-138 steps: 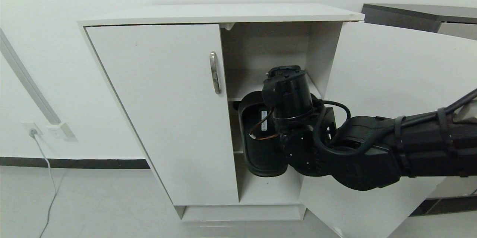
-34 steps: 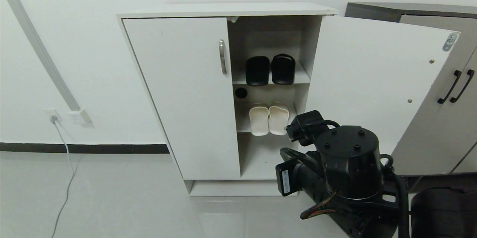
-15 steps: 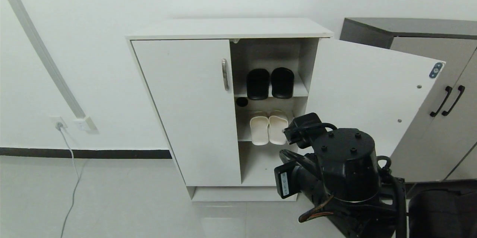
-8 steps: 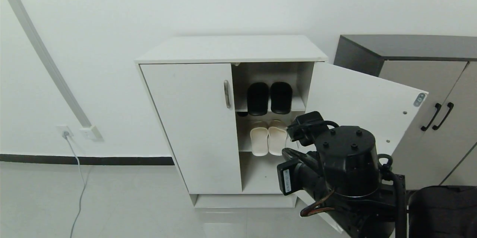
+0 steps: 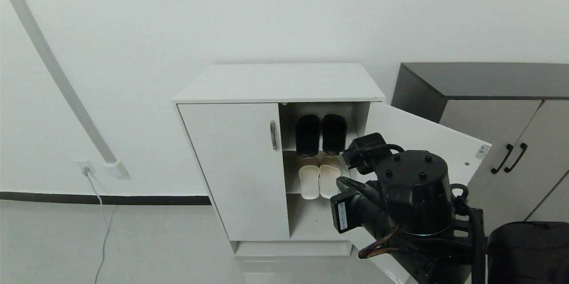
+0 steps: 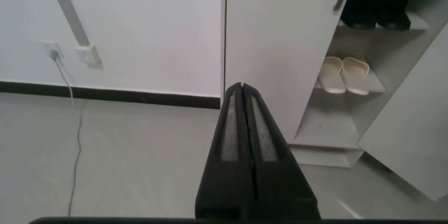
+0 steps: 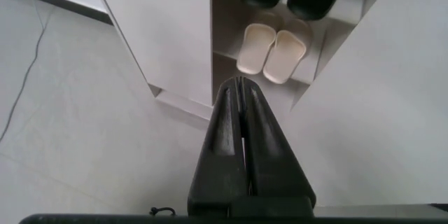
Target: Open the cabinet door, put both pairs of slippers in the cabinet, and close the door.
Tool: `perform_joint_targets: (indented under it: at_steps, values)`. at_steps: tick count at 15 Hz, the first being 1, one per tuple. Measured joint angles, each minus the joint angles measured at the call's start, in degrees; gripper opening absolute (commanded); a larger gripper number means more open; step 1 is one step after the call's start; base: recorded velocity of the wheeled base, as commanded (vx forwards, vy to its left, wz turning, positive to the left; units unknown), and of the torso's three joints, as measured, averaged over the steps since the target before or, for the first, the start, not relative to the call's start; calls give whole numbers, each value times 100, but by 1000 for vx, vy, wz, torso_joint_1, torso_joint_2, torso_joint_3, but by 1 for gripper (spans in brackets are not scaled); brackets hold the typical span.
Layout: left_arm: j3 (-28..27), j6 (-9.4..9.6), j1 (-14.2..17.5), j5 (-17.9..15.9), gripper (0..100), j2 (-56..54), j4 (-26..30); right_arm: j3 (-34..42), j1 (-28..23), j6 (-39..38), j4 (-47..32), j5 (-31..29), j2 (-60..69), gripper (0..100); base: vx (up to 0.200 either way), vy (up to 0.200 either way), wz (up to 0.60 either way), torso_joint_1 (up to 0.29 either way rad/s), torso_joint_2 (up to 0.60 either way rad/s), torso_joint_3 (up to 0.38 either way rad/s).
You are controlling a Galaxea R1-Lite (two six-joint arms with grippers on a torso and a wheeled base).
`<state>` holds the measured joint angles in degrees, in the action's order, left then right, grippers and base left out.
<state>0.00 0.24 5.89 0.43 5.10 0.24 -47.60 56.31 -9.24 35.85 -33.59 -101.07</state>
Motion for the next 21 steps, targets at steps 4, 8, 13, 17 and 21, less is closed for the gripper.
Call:
perform_joint_targets:
  at_steps: [4,8,13,17,21]
  values:
    - [0,2,-5,-2,0,0,0,22,-16,0,0,1,9,0,0,0,0,217,-532,-318]
    - [0,2,0,0,0,0,2,39,-99,0,-2,61,5,0,0,0,0,244,-575,-328]
    - [-2,2,-2,0,0,0,0,11,-334,11,173,145,-85,0,0,0,0,202,-458,-249]
    - [0,2,-2,0,0,0,5,-27,-444,93,329,208,-210,0,0,0,0,7,-13,-9]
    - [0,2,-2,0,0,0,2,-129,-708,161,341,266,-354,0,0,0,-300,2,2,0]
